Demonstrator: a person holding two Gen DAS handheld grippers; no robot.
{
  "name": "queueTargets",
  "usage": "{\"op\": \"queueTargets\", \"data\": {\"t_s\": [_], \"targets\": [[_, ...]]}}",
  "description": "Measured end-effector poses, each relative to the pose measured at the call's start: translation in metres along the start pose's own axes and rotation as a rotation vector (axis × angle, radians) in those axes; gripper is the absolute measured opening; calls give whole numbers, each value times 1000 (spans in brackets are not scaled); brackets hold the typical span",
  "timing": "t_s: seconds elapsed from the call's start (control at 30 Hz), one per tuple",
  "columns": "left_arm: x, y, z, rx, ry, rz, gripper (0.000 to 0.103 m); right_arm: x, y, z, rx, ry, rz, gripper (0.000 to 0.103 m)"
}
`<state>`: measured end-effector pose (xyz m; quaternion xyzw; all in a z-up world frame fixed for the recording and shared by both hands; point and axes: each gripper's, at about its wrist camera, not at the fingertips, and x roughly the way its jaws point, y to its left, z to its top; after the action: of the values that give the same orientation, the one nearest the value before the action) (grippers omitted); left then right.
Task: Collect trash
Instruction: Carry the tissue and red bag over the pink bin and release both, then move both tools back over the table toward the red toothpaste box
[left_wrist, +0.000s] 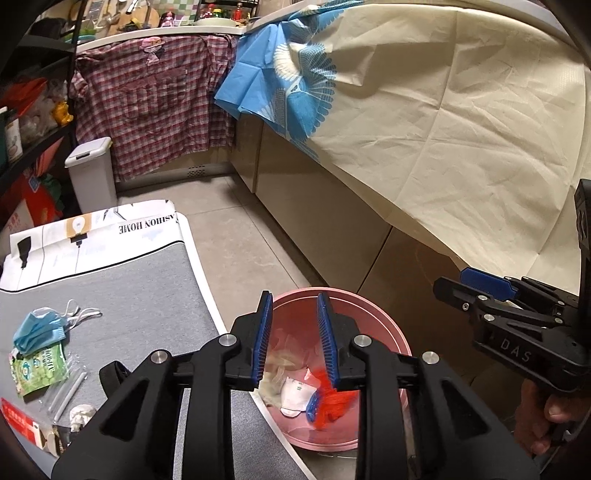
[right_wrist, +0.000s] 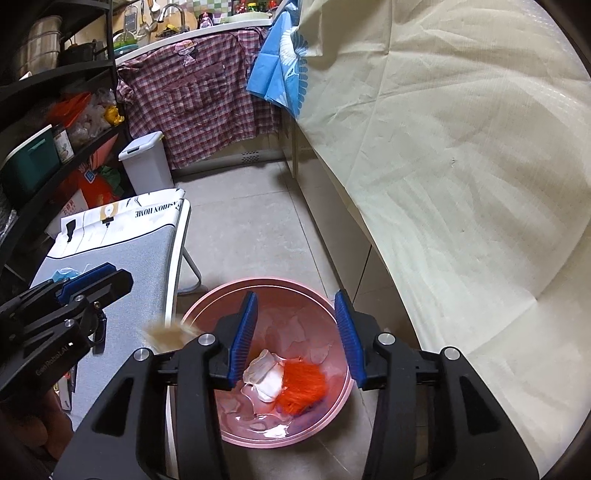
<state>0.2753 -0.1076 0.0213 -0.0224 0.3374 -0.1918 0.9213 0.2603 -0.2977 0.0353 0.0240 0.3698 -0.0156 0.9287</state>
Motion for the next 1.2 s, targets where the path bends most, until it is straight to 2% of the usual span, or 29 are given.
{"op": "queueTargets", "data": {"t_s": [0.37, 0.7, 1.0, 1.2], "targets": [[-13, 6, -3, 12, -12, 9, 25, -12, 4, 2, -2, -54, 38, 44], [-49, 29, -7, 3, -52, 44, 25, -31, 36, -4, -59, -142, 102, 44], [-90, 76, -19, -30, -90, 118, 25, -44, 75, -19, -136, -190, 163, 44], [-115, 119, -34, -73, -100, 187, 25, -47, 102, -33, -128, -196, 232, 44]]}}
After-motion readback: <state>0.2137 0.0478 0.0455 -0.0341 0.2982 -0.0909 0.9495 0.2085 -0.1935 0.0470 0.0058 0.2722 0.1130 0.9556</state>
